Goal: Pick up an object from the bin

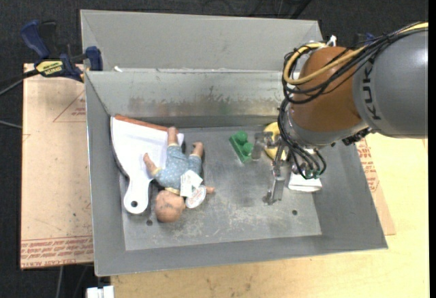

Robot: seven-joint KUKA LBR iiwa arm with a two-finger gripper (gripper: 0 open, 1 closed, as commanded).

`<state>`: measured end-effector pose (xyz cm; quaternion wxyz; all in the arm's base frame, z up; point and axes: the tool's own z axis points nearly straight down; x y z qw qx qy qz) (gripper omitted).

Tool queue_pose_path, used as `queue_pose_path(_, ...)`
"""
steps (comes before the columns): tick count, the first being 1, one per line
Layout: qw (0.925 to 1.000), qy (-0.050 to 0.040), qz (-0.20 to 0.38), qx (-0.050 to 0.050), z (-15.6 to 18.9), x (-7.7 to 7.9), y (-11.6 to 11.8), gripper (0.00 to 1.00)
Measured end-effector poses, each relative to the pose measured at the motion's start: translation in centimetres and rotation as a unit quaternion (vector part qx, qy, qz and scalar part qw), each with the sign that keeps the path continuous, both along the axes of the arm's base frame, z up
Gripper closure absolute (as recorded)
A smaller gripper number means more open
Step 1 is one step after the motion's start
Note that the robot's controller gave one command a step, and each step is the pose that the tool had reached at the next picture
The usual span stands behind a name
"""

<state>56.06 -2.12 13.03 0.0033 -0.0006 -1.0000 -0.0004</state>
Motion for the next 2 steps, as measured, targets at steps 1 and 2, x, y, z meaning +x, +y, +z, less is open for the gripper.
queue_pose_path(1, 1.0, -0.0037, 0.0, 0.0, 0.4, 0.2, 0.0, 0.0)
queue_pose_path(2, 1.0, -0.0005, 0.01, 0.0, 3.8, -0.9, 1.0, 0.0)
